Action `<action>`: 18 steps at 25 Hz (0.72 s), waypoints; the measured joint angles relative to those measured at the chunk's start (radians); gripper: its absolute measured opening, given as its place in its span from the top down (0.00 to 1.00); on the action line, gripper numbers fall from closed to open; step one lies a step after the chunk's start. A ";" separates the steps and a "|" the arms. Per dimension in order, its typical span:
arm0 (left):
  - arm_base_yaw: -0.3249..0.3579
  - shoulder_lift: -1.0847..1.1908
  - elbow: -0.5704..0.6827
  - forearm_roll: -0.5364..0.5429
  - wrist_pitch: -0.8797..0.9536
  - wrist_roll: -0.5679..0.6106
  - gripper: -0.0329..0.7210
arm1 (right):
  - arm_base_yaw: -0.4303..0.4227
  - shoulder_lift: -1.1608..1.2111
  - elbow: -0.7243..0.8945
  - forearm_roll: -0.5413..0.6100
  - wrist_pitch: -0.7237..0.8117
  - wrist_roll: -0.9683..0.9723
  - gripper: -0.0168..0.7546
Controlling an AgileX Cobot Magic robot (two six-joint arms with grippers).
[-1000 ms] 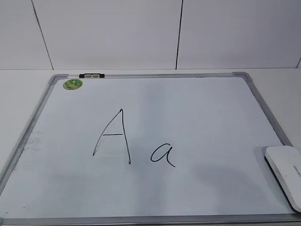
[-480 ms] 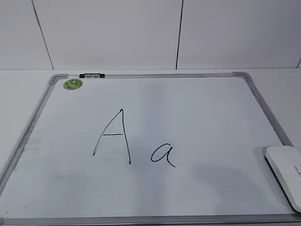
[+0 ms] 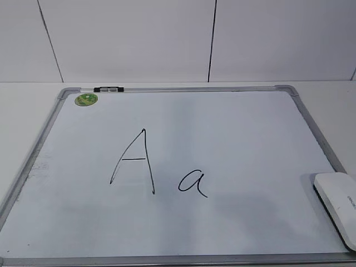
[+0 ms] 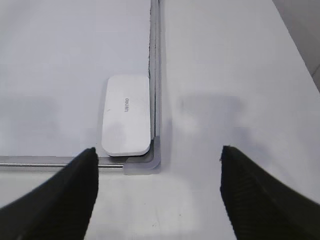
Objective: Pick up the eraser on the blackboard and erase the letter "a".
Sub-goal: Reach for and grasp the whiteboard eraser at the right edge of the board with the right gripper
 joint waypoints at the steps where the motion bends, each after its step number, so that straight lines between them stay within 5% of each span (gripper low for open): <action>1: 0.000 0.000 0.000 0.000 0.000 0.000 0.65 | 0.000 0.016 0.000 0.006 0.000 -0.014 0.23; 18: 0.000 0.000 0.000 0.000 0.000 0.000 0.65 | 0.000 0.311 -0.164 0.048 -0.093 -0.122 0.23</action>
